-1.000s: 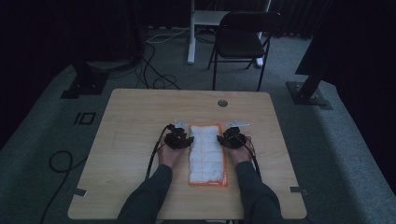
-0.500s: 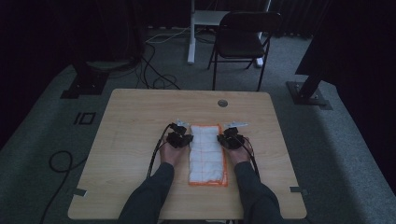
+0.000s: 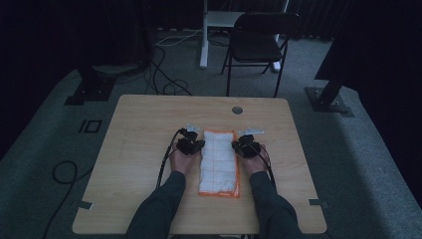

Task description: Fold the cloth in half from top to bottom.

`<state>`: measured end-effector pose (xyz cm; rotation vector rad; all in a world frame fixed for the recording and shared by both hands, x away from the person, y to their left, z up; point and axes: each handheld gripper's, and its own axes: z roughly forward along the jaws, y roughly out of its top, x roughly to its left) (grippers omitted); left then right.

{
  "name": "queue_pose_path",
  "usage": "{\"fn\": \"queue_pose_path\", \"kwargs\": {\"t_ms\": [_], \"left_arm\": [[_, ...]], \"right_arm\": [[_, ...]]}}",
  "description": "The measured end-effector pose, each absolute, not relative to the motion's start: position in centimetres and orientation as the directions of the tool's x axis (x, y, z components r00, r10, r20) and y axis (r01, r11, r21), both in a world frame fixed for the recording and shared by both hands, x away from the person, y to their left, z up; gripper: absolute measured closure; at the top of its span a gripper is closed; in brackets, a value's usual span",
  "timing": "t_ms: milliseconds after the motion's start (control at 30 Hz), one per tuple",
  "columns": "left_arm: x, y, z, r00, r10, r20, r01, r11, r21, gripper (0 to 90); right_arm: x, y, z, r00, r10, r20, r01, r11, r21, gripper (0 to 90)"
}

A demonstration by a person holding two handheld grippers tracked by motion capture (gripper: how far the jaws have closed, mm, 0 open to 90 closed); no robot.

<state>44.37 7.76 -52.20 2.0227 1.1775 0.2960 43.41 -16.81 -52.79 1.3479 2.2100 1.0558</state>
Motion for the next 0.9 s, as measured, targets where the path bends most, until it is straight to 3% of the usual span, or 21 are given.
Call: {"fn": "queue_pose_path", "kwargs": {"t_ms": [367,900], "left_arm": [[43.8,8.0,-50.6,0.569,0.805,-0.168,0.606,-0.273,0.747,87.9],[39.9,8.8,-49.4,0.618,0.771,-0.153,0.541,-0.276,0.794,87.4]], "right_arm": [[43.0,-17.4,-51.7,-0.498,0.861,0.101,0.579,0.244,0.778,84.4],[39.8,-18.1,-50.4,-0.547,0.828,0.123,0.538,0.235,0.809,83.9]]}}
